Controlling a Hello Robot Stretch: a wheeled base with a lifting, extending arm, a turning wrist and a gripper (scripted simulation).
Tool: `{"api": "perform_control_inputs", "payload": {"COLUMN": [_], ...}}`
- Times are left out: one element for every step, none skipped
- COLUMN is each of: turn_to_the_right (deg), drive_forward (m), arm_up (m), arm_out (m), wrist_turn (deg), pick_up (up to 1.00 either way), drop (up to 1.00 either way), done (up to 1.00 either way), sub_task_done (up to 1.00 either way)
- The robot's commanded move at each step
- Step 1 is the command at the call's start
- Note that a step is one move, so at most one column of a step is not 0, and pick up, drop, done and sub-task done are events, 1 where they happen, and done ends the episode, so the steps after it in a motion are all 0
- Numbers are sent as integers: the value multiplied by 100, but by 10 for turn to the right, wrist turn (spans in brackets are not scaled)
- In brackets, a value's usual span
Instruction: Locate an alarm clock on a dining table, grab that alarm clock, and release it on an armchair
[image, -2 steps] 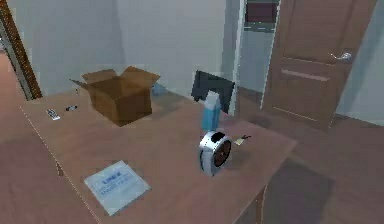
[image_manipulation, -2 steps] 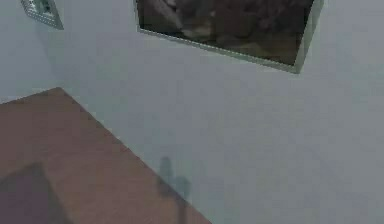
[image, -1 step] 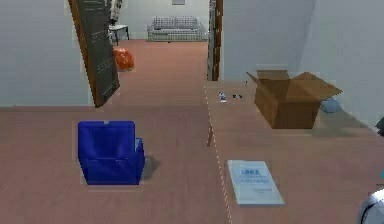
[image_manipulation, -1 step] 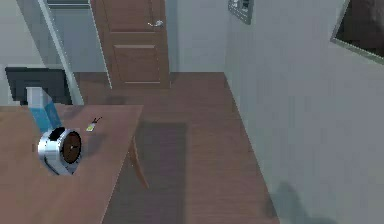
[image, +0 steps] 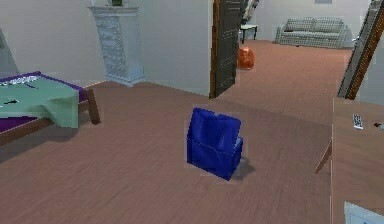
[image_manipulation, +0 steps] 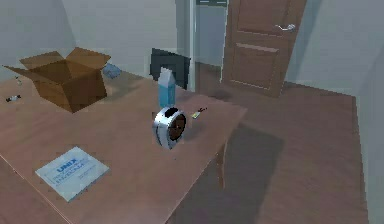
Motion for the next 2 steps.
{"api": "perform_control_inputs", "payload": {"turn_to_the_right": [0,0], "drive_forward": [0,0], "arm_up": [50,38], "arm_out": [0,0], "wrist_turn": [0,0], "pick_up": [0,0], "drop": [0,0], "done": [0,0], "sub_task_done": [0,0]}}
